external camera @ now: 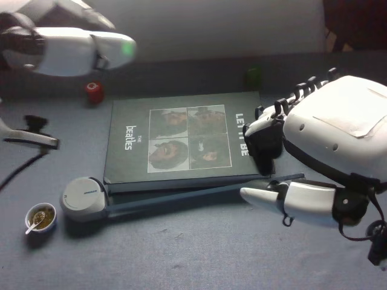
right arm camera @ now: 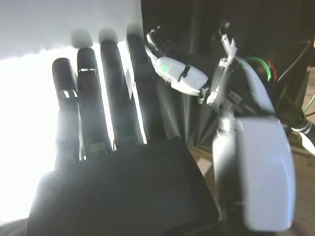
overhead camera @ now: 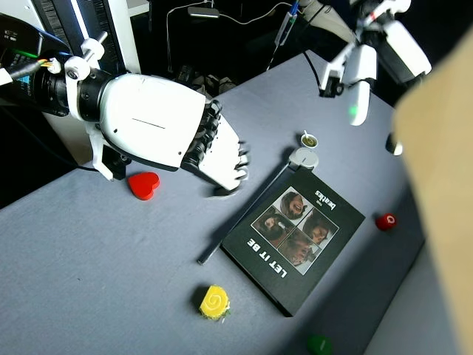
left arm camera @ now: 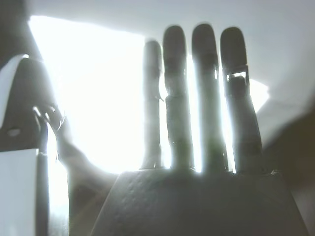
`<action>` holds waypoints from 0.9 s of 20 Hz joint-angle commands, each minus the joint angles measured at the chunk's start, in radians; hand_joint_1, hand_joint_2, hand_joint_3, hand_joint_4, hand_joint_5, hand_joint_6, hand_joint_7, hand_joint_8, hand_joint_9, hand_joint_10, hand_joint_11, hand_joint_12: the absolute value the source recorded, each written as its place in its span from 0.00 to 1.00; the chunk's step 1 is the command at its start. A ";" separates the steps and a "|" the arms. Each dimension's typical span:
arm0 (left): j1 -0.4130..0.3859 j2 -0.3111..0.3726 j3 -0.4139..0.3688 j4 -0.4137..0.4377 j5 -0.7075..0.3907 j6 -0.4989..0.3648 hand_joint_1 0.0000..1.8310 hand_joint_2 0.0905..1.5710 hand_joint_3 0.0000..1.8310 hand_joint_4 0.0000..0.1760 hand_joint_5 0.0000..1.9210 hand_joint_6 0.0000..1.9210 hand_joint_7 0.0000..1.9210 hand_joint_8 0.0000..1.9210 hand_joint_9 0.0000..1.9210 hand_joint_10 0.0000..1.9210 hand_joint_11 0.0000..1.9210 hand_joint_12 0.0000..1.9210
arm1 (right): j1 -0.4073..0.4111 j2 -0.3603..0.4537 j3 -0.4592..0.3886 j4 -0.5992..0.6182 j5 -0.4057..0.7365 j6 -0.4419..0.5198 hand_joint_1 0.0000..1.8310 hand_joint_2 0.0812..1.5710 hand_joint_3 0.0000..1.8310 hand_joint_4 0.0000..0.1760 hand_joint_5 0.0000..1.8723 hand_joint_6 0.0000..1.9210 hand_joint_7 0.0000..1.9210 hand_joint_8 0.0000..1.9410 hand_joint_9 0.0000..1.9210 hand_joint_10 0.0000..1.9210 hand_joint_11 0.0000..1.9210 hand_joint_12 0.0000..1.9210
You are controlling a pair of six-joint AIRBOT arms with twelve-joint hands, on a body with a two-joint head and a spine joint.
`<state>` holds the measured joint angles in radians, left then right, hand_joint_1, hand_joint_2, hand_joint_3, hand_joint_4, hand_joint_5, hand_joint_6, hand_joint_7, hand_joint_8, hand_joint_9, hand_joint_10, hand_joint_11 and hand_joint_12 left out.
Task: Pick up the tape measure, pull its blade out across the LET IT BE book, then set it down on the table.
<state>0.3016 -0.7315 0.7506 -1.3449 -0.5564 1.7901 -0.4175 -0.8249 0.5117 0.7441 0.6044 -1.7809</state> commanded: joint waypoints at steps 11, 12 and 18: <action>-0.012 -0.046 -0.221 -0.073 -0.247 0.056 0.41 0.75 0.01 0.36 0.56 1.00 0.60 1.00 0.62 1.00 0.67 1.00 | 0.113 0.026 0.101 -0.062 -0.171 0.355 0.38 0.90 0.01 1.00 0.66 1.00 0.75 1.00 0.86 1.00 0.99 1.00; 0.001 -0.054 -0.232 -0.062 -0.271 0.022 0.41 0.77 0.00 0.52 0.55 1.00 0.59 1.00 0.61 1.00 0.67 1.00 | 0.122 0.028 0.106 -0.061 -0.174 0.388 0.38 0.91 0.01 1.00 0.66 1.00 0.75 1.00 0.87 1.00 0.99 1.00; 0.093 -0.076 -0.252 0.023 -0.343 -0.122 0.37 0.79 0.00 1.00 0.50 1.00 0.54 1.00 0.55 1.00 0.63 1.00 | 0.127 0.027 0.112 -0.007 -0.142 0.447 0.39 0.91 0.00 1.00 0.67 1.00 0.75 1.00 0.86 1.00 0.98 1.00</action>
<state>0.4084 -0.8066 0.4995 -1.3941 -0.8524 1.6737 -0.3073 -0.8009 0.6239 0.7536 0.3771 -1.3457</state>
